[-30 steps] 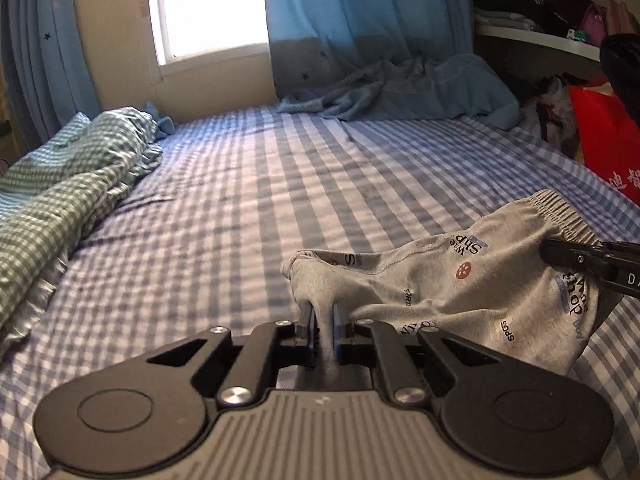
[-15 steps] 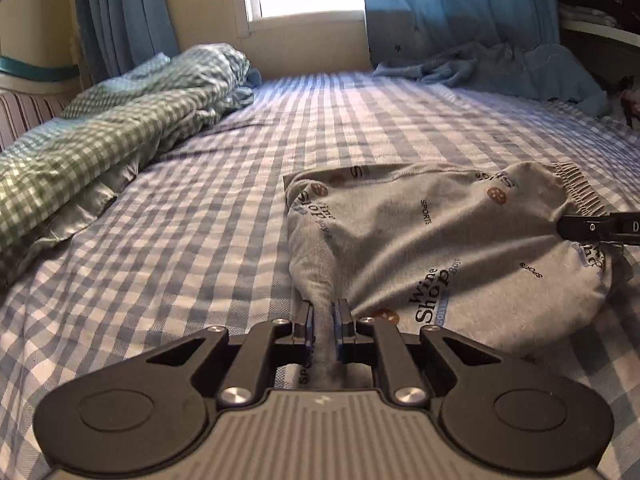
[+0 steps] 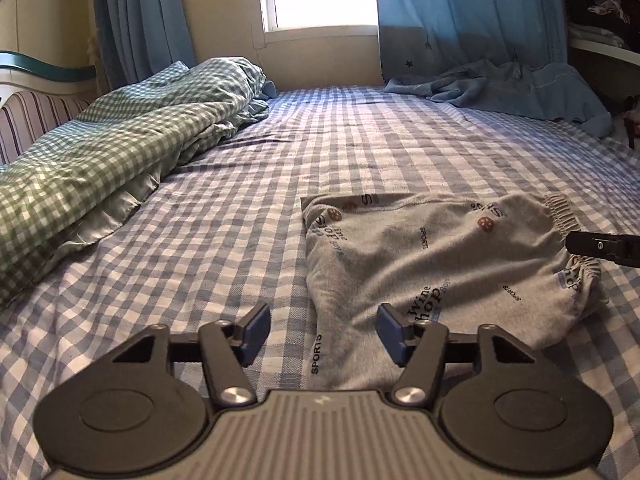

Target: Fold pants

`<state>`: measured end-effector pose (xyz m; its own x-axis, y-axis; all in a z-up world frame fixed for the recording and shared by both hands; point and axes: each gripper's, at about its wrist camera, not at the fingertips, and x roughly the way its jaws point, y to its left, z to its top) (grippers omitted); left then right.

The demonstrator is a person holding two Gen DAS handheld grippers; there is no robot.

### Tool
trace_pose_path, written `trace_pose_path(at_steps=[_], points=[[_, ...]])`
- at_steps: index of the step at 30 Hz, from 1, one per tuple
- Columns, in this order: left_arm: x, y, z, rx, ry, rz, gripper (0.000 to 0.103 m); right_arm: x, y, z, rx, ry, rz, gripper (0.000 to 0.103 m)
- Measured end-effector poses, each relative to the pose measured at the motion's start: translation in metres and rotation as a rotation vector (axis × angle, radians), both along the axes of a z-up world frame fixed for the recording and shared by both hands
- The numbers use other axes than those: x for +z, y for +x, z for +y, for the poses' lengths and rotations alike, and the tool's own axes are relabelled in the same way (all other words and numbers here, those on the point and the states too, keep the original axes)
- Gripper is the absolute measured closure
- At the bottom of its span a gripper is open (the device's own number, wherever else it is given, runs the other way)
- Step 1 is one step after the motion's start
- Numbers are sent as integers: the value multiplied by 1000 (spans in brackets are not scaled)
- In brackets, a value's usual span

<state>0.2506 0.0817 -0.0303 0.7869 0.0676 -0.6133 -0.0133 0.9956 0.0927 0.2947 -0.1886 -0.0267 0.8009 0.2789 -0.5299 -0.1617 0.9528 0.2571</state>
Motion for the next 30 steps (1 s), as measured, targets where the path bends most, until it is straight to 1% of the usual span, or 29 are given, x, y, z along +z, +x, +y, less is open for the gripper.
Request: trace_pose_path(at_steps=[2,4,6,10,13,18,20,23,25,30], points=[[13,-10,-1,2,-7,-23,26,17,-16,1,2,-20,-51,34],[25,-20,0,6,-24,-48,14,33,-30,1,-1,-35,-94,29],[39,-34,-1,5,-45,-74,11,47,-45,3,-2,-41,-136,23],[59,-58,-3,2,-55,-106,5,73,-79,3,-5,-52,-209,16],[70,-75,-2,3,-67,-128,1,86,-100,5,-4,-59,-251,11],[79,-103,-4,7,-75,-156,1,99,-134,8,-1,-84,-304,3],[79,-114,-5,8,-72,-166,1,103,-147,8,-3,-93,-321,1],[78,-130,-9,13,-73,-175,1,105,-166,8,-17,-103,-337,1],[74,-142,-12,15,-91,-174,1,103,-178,7,-25,-110,-342,1],[61,-169,-18,27,-103,-176,1,93,-208,3,-52,-116,-339,1]])
